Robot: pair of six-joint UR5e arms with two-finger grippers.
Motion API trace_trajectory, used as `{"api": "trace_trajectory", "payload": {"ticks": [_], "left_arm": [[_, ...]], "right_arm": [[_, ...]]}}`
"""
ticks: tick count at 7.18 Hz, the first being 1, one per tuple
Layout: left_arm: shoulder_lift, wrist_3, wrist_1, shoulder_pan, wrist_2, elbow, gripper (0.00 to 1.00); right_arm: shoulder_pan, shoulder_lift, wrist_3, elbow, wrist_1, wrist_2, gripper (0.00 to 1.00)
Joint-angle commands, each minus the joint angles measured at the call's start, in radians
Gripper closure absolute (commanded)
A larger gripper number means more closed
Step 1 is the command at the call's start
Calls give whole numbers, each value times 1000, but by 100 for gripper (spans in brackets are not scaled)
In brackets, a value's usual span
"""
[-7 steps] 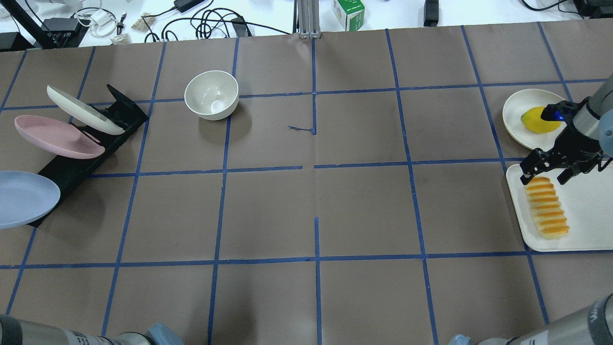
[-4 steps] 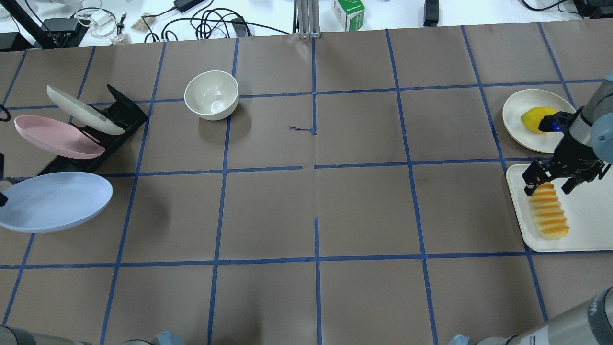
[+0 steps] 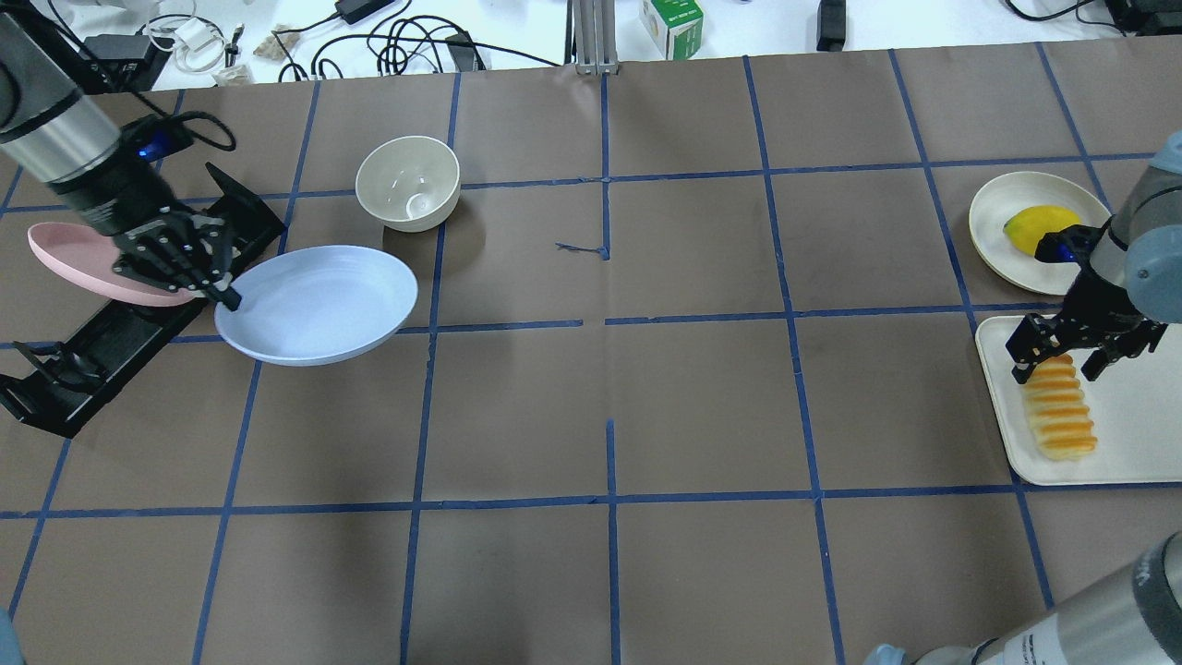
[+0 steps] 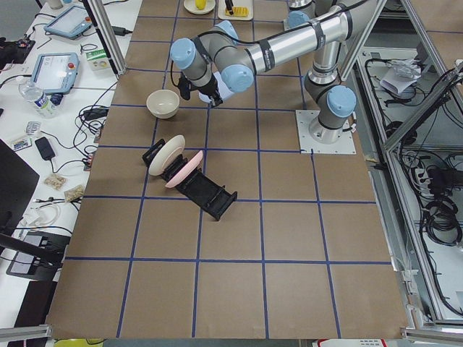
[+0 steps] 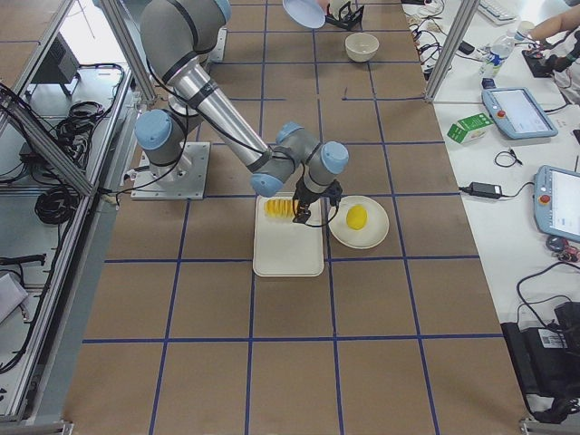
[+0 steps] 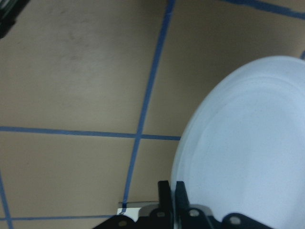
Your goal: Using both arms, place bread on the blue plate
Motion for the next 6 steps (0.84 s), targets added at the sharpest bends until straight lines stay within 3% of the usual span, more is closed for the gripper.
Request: {"api": "trace_trajectory", "payload": {"ticks": [1,3,4,5,6], "left_arm": [[-20,-350,323,-259,-95,-107,100],[-78,-574,754,-401,-99,-319,100],[-128,-594,1002,-421,-101,-413,100],[-158,-620,1120,-423,-104,-450,100],[-179,-621,1127,-423,-151,-453,100]], "right_arm": [[-1,-2,17,13,3,3,100],[0,-32,20,-2,65,4,100],[3,-78,66,-16,119,10,100],[10,-116,104,-41,194,15,100],[15,-127,118,-75,251,39,100]]}}
